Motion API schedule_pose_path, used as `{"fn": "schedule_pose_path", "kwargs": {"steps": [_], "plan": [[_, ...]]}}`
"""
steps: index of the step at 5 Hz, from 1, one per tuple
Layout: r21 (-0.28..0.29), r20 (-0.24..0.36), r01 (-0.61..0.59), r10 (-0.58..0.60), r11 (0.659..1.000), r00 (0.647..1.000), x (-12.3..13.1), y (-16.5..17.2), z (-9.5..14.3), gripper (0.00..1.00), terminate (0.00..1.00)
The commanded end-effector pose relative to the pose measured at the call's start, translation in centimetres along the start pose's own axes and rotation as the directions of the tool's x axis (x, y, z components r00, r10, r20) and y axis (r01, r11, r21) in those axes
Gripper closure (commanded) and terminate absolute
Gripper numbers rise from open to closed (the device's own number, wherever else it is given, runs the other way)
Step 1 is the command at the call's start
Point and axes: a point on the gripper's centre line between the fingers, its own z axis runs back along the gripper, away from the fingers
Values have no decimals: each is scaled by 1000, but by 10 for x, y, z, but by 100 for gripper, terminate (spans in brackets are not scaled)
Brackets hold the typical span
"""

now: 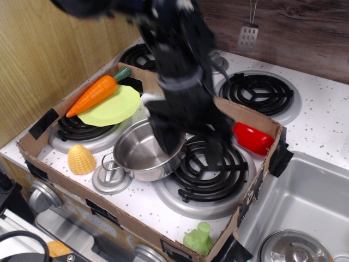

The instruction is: Take carrot off plate

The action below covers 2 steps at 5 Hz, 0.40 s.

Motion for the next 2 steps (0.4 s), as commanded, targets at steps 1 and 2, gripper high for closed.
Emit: {"fn": "schedule_pose_path", "kwargs": {"steps": [1,2], "plan": [[44,20,106,-107,993,994,45,51,30,0,0],[83,11,152,-153,985,988,64,83,33,0,0]]}}
